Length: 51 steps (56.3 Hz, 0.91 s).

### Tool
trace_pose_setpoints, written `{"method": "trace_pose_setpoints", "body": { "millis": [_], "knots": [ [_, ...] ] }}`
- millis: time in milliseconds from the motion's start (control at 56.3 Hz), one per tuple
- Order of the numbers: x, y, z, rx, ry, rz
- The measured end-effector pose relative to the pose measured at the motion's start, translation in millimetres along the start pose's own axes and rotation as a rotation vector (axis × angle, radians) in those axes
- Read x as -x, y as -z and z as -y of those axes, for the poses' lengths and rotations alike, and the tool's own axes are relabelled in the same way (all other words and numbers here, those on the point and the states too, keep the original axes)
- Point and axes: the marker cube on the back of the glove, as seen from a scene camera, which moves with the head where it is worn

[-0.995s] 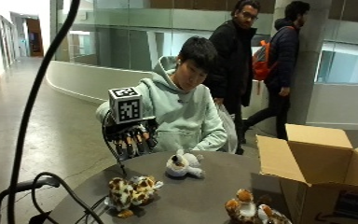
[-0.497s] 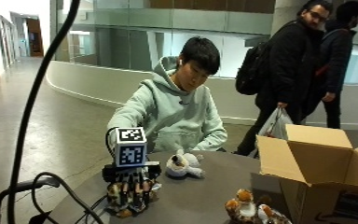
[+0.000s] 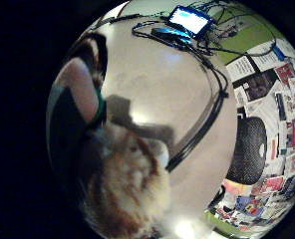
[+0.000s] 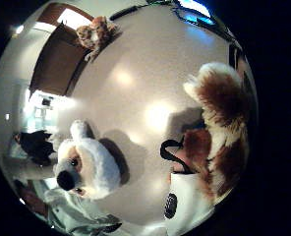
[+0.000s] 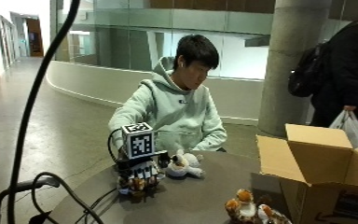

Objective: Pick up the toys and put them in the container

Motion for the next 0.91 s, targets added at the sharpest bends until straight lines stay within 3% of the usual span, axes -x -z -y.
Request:
{"method": "trace_pose_setpoints", "body": {
  "millis": [160,426,746,906],
  "knots": [
    [24,29,-1,0.145,0.020,0.048],
    [100,125,21,0.160,0.138,0.082],
    [265,228,78,-0.082,0.334,0.257],
    [367,278,103,-0.340,0.402,0.467]
  ]
}}
